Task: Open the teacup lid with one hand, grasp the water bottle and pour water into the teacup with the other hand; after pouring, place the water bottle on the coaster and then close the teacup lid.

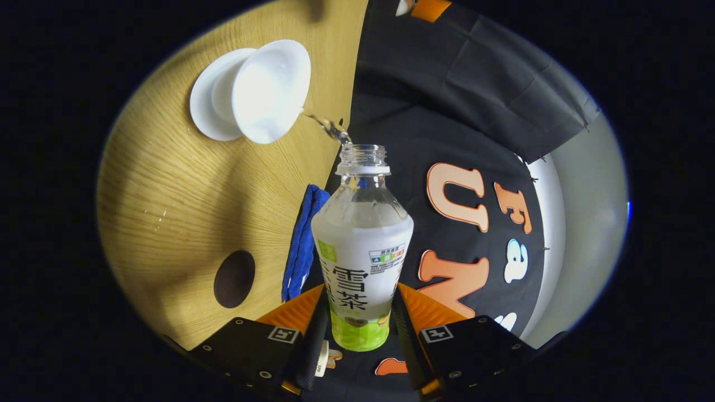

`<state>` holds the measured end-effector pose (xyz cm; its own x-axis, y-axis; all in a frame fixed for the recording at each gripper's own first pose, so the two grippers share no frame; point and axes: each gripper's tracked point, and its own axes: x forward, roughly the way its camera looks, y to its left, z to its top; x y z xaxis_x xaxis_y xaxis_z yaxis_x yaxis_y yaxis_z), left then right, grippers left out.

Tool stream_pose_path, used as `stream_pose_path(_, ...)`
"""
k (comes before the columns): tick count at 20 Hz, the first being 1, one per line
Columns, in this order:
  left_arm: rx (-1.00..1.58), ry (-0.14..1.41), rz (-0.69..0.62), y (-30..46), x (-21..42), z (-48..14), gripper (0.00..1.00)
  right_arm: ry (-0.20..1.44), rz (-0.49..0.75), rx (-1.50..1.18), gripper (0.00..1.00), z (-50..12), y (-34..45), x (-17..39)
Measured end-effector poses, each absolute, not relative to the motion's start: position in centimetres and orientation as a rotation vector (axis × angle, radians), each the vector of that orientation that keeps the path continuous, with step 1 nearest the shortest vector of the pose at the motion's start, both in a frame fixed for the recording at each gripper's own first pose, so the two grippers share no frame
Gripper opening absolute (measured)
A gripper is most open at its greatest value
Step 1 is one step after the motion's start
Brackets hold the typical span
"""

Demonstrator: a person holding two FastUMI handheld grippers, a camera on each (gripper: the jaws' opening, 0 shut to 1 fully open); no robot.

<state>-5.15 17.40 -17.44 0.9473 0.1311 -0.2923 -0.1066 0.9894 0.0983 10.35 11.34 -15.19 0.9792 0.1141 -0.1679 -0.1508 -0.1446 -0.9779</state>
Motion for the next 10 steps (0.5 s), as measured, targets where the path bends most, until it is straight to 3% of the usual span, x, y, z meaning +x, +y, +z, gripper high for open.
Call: stream_pose_path(10, 0.081, 0.310, 0.118, 17.5, -5.3, -17.7, 0.27, -0.070, 0.198, -1.789, 0.64, -12.3, 11.9, 11.5)
